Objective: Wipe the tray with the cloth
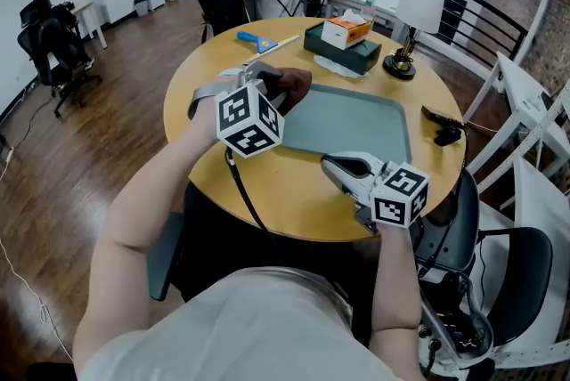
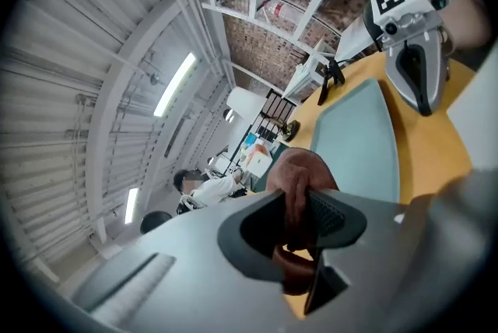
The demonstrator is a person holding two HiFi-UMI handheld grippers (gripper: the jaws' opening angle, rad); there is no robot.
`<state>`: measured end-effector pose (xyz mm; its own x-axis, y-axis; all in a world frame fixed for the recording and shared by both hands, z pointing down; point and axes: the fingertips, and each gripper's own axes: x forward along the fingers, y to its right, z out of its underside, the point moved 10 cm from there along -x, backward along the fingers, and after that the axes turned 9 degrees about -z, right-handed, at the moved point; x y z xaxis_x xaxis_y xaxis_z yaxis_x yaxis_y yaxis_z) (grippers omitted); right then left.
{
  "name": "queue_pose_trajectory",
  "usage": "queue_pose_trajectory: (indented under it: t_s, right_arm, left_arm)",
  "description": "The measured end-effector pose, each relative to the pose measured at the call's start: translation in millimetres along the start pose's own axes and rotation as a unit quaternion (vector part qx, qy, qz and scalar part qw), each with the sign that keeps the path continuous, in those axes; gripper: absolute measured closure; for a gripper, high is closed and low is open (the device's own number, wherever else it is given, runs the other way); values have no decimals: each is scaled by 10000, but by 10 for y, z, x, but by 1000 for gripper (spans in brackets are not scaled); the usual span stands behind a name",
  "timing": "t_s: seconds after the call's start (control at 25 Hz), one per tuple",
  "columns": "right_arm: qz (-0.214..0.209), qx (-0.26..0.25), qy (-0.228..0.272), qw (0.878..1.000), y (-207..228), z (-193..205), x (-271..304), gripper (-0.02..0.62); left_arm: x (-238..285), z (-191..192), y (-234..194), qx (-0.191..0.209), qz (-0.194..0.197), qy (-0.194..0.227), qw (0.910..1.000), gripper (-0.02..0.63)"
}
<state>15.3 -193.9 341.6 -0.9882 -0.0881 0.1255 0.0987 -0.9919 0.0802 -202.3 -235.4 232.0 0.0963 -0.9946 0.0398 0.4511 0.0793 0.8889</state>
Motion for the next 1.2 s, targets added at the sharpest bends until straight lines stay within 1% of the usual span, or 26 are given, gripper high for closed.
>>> queue_pose_trajectory:
  t_s: [0.12, 0.24, 0.32, 0.36, 0.44, 0.56, 0.6, 0.68, 0.72, 0.8, 0.88, 0.96, 1.08, 1.2]
  right_arm:
    - [-4, -4, -1, 10000, 0, -2, 2, 594]
    - [-7, -11, -3, 10000, 0, -1, 9, 594]
    - [-1, -13, -4, 10000, 6, 3, 6, 594]
    - [4, -13, -2, 10000, 9, 4, 6, 594]
    - [2, -12, -1, 10000, 9, 6, 12, 594]
    - [-27, -6, -24, 10000, -10, 18, -30, 594]
    - [-18, -2, -23, 10000, -15, 24, -76, 594]
    - [58, 10, -8, 10000, -6, 32, -197, 594]
    - [110, 19, 1, 9999, 7, 33, -258, 594]
    - [212, 37, 23, 9998, 42, 31, -368, 594]
    - [314, 49, 44, 9995, 74, 31, -452, 594]
    - [402, 58, 49, 9992, 91, 35, -496, 594]
    - [432, 56, 40, 9990, 95, 31, -504, 594]
    - [429, 55, 42, 9991, 91, 32, -506, 594]
  left_arm:
    - [-52, -275, -135, 41, -270, 380, 9989, 517]
    - [-137, -584, -302, -7, -514, 786, 9956, 517]
    - [-151, -731, -324, 2, -493, 929, 9945, 517]
    - [-130, -764, -287, 68, -387, 927, 9949, 517]
    - [-47, -732, -127, 340, -36, 796, 9962, 517]
    - [88, -536, 218, 718, 688, 487, 9939, 517]
    - [122, -469, 340, 787, 967, 395, 9914, 517]
    - [175, -361, 575, 960, 1507, 253, 9836, 517]
    - [199, -319, 680, 1080, 1732, 196, 9788, 517]
    - [263, -257, 845, 1324, 2055, 98, 9696, 517]
    - [355, -217, 951, 1481, 2232, 24, 9634, 517]
    - [472, -183, 1010, 1560, 2287, -51, 9609, 517]
    - [679, -143, 1050, 1599, 2233, -165, 9614, 517]
    - [874, -125, 1099, 1667, 2067, -204, 9639, 515]
